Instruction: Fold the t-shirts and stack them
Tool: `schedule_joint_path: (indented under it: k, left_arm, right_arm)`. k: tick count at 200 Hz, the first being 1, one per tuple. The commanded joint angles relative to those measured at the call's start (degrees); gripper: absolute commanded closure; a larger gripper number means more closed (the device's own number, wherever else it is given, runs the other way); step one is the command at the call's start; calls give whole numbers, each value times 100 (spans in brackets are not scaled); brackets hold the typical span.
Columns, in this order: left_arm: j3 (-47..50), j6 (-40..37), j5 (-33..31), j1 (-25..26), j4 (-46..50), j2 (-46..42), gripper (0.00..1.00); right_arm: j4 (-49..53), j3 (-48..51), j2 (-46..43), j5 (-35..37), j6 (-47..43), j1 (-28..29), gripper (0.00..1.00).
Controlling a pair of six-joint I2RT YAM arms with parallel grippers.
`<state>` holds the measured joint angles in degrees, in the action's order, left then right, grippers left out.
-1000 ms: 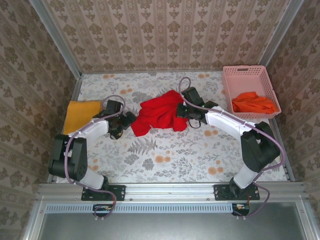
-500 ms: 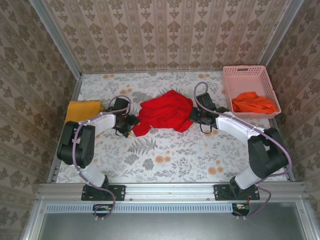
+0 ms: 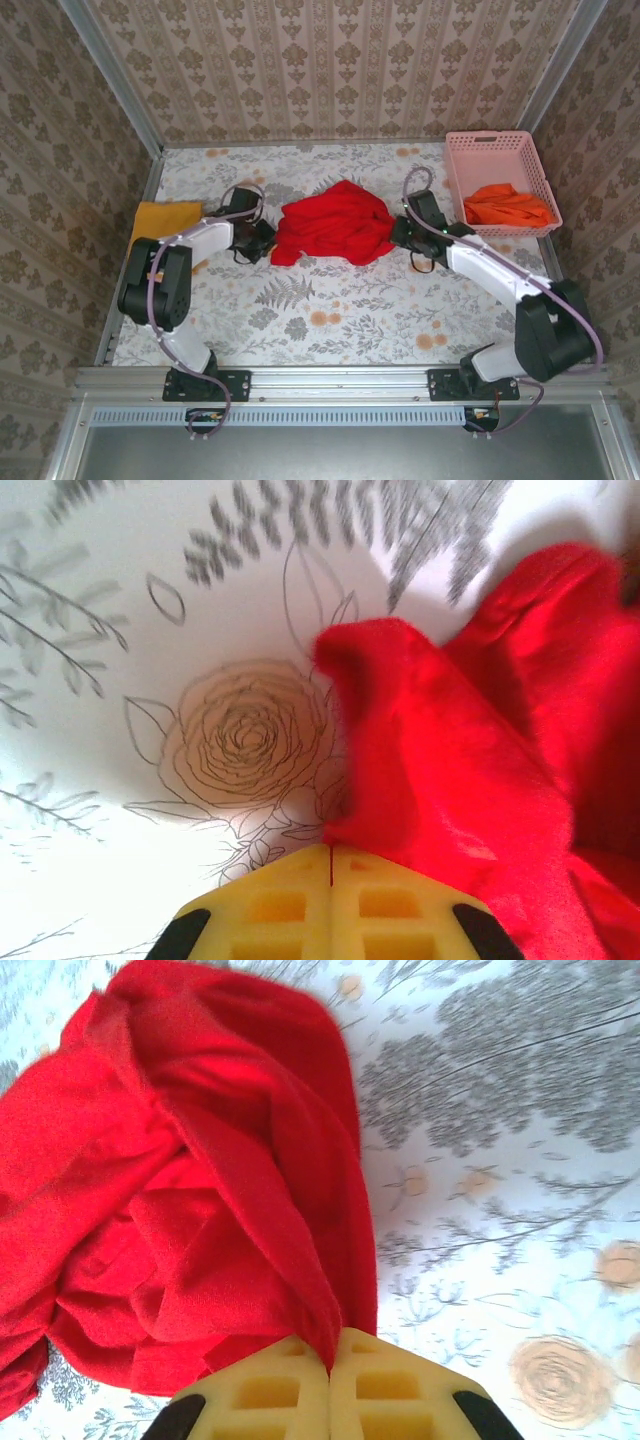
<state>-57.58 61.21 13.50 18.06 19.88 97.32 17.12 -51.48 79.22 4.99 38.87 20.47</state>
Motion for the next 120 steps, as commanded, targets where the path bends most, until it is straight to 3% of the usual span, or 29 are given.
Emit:
schedule_joint_path:
  k: [1,43,65,74,98,120]
  left_arm:
    - [-153,-317,-385,-181,-15,-584,100]
    - [-371,-604,-525,-447,295,-1094,100]
    - [-386,-699,-481,-514,284,-1165,100]
    - [-402,-729,-433,-530,317,-1147,100]
    - [-405,-786,-438,-532,360,-1149,100]
    - [-384,-769,-456,-575,397,-1182,100]
  right_arm:
    - [349,347,-540,268,-76,-281,87]
    - [522,670,-1198,362,-250,-627,81]
    - [519,623,-1227,253,-552,-672,54]
    - [447,601,-1173,112,-624,-674,49]
    - [128,419,-781,-417,-834,-574,47]
    - [329,-209,-22,-432,-1241,-167,48]
